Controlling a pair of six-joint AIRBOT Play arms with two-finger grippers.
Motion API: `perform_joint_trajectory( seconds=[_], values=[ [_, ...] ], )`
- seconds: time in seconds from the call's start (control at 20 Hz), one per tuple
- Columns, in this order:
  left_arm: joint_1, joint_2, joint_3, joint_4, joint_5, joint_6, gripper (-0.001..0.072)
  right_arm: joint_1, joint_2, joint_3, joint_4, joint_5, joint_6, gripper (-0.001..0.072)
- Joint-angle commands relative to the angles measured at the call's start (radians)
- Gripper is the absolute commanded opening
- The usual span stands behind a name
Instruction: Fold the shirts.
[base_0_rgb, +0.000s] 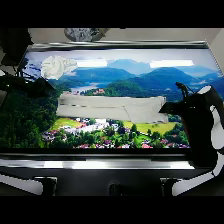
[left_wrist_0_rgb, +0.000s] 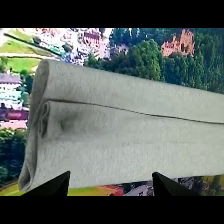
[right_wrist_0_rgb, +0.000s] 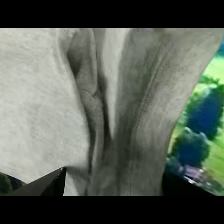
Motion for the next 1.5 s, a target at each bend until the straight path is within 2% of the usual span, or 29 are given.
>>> perform_joint_trajectory(
  seconds=[0.0, 0.05, 0.1, 0.15, 0.2, 0.25, 0.35, 0.4, 0.55, 0.7, 0.9, 1.2, 1.45],
  values=[
    [-0.005, 0.011, 0.001, 0.000, -0.037, 0.004, 0.0613, 0.000, -0.063, -0.002, 0.053, 0.017, 0.029, 0.0714],
    [-0.008, 0.011, 0.001, 0.001, -0.037, 0.004, 0.0613, 0.002, -0.072, -0.002, 0.054, 0.027, 0.055, 0.0690],
    [-0.012, 0.011, 0.001, 0.000, -0.037, 0.004, 0.0613, 0.002, -0.076, -0.002, 0.058, 0.030, 0.059, 0.0526],
    [-0.017, 0.011, 0.001, 0.000, -0.037, 0.004, 0.0604, 0.001, -0.073, -0.002, 0.072, 0.030, 0.059, 0.0190],
    [-0.028, 0.011, 0.001, 0.000, -0.037, 0.004, 0.0597, 0.001, -0.063, -0.002, 0.097, 0.028, 0.060, 0.0056],
    [-0.044, 0.009, 0.001, 0.000, -0.037, 0.004, 0.0566, 0.002, -0.043, -0.002, 0.135, 0.022, 0.043, 0.0050],
    [-0.099, 0.002, -0.011, -0.006, -0.029, 0.024, 0.0084, 0.002, 0.014, -0.002, 0.222, 0.015, 0.034, 0.0049],
    [-0.139, 0.000, -0.032, -0.027, -0.010, 0.062, 0.0042, 0.006, 0.053, -0.002, 0.254, 0.023, 0.034, 0.0049],
    [-0.307, -0.025, -0.116, -0.169, 0.059, 0.099, 0.0041, 0.043, 0.183, -0.002, 0.259, 0.054, 0.040, 0.0049],
    [-0.494, -0.045, -0.172, -0.232, 0.223, 0.124, 0.0040, 0.082, 0.321, -0.002, 0.256, 0.083, 0.076, 0.0049],
    [-0.672, -0.113, -0.169, -0.243, 0.483, 0.032, 0.0040, 0.097, 0.491, -0.002, 0.253, 0.129, 0.146, 0.0049],
    [-0.797, -0.258, -0.103, -0.504, 0.526, 0.019, 0.0040, 0.097, 0.687, -0.002, 0.254, 0.198, 0.242, 0.0049],
    [-0.932, -0.331, -0.074, -0.640, 0.555, 0.018, 0.0040, 0.097, 0.776, -0.002, 0.252, 0.197, 0.276, 0.0049]
  ],
)
